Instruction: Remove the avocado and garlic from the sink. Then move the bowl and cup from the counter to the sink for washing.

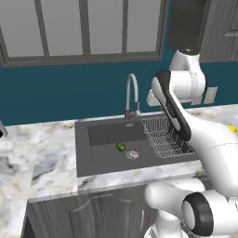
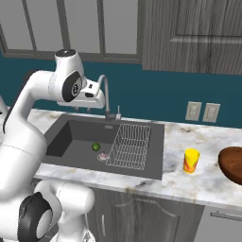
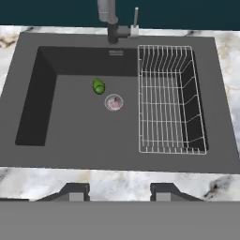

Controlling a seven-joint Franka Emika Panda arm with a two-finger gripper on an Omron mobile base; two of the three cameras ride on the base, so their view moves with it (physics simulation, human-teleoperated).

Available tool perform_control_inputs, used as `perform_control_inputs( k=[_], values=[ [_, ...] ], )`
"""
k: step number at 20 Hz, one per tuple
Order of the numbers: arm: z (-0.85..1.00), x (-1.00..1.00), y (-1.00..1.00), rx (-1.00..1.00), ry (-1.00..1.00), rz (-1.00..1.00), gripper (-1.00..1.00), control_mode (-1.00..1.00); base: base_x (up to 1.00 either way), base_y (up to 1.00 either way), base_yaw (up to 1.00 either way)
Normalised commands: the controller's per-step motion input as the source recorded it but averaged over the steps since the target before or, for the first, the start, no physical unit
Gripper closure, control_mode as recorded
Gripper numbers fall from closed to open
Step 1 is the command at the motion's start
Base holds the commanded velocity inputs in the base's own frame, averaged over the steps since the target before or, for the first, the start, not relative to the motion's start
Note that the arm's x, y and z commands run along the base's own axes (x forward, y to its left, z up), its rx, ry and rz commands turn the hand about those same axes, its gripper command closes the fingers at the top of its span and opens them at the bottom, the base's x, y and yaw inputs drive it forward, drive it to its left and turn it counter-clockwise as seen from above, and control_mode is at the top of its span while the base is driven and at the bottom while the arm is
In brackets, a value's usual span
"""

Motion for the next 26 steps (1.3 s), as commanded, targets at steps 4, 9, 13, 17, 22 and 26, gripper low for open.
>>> perform_control_inputs(
  k=[4,9,13,17,22,26],
  values=[
    [0.00,-0.03,0.00,0.00,0.00,0.00,-1.00,-1.00,0.00,0.00,0.00],
    [0.00,-0.21,0.08,0.00,-0.05,0.01,-1.00,-1.00,0.00,0.00,0.00],
    [0.00,-0.24,0.17,-0.01,-0.05,0.00,-1.00,-1.00,0.00,0.00,0.00],
    [-0.02,-0.13,0.32,-0.11,-0.03,0.00,-1.00,-1.00,0.00,0.00,0.00],
    [-0.10,-0.08,0.45,-0.11,-0.02,-0.02,-1.00,-1.00,0.00,0.00,0.00],
    [-0.13,-0.03,0.45,-0.04,0.00,-0.06,-1.00,-1.00,0.00,0.00,0.00]
  ],
)
